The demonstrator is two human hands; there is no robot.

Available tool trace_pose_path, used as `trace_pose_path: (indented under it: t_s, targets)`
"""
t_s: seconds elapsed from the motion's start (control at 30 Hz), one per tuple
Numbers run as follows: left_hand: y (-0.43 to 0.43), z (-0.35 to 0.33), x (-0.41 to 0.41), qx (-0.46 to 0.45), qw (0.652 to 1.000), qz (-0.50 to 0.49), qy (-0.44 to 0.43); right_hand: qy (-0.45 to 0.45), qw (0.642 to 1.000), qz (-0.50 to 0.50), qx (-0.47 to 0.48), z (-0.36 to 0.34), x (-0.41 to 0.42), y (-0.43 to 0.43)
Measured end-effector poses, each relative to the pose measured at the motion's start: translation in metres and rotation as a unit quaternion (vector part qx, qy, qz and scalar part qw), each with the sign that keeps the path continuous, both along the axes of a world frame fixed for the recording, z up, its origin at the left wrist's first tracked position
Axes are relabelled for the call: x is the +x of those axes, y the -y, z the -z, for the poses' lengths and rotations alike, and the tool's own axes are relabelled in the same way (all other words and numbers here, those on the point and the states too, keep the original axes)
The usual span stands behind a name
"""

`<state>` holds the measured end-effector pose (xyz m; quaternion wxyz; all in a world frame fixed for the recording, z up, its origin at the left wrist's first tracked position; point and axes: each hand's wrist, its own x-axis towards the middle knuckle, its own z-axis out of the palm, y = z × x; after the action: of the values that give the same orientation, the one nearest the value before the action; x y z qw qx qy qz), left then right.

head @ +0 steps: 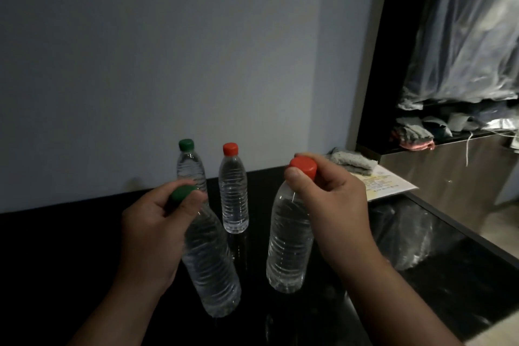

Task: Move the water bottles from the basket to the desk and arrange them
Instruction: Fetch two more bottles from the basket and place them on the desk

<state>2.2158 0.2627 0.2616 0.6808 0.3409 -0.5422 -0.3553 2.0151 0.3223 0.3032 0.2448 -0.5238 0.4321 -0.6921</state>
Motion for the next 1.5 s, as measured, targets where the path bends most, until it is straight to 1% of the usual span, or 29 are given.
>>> trace_pose_path:
  t_s: [0.1, 0.2, 0.33, 0.4, 0.5, 0.6, 0.67, 0.8, 0.87, 0.93, 1.0, 1.17, 1.5]
  targets:
    - [-0.006, 0.001, 0.006, 0.001, 1.000, -0.015, 0.011, 0.015, 1.000, 0.005, 0.016, 0.004, 0.004, -0.011]
    - [-0.007, 0.005, 0.009, -0.006, 0.999, -0.042, 0.024, 0.005, 0.999, 0.004, 0.031, 0.012, 0.011, -0.014]
    - [-0.008, 0.011, 0.005, -0.016, 0.992, -0.087, 0.093, -0.027, 0.997, -0.013, 0.064, 0.024, 0.022, -0.011]
    - [-0.007, 0.015, 0.003, -0.009, 0.989, -0.099, 0.109, -0.037, 0.995, -0.009, 0.088, 0.032, 0.023, -0.007]
    - [-0.006, 0.018, 0.005, -0.004, 0.989, -0.102, 0.107, -0.031, 0.994, 0.000, 0.108, 0.044, 0.023, -0.001]
    - [-0.008, 0.023, 0.009, 0.003, 0.991, -0.073, 0.112, -0.067, 0.991, -0.011, 0.116, 0.046, 0.021, 0.003]
    - [-0.011, 0.037, 0.011, 0.033, 0.990, -0.044, 0.132, -0.111, 0.984, -0.032, 0.133, 0.053, 0.021, 0.003]
    - [-0.021, 0.085, 0.018, 0.148, 0.976, -0.001, 0.158, -0.137, 0.972, -0.065, 0.180, 0.088, 0.017, -0.006]
    - [-0.022, 0.110, 0.021, 0.191, 0.960, 0.008, 0.205, -0.184, 0.955, -0.065, 0.222, 0.109, 0.012, -0.009]
    - [-0.020, 0.126, 0.023, 0.215, 0.950, 0.004, 0.224, -0.231, 0.937, -0.042, 0.258, 0.127, 0.010, -0.009]
    - [-0.013, 0.130, 0.023, 0.216, 0.949, 0.002, 0.231, -0.236, 0.934, -0.028, 0.266, 0.138, 0.008, -0.004]
    - [0.017, 0.126, 0.015, 0.201, 0.952, 0.001, 0.233, -0.232, 0.938, -0.037, 0.256, 0.142, 0.008, 0.013]
    - [0.068, 0.121, 0.001, 0.182, 0.944, -0.011, 0.276, -0.236, 0.938, -0.025, 0.251, 0.146, 0.008, 0.058]
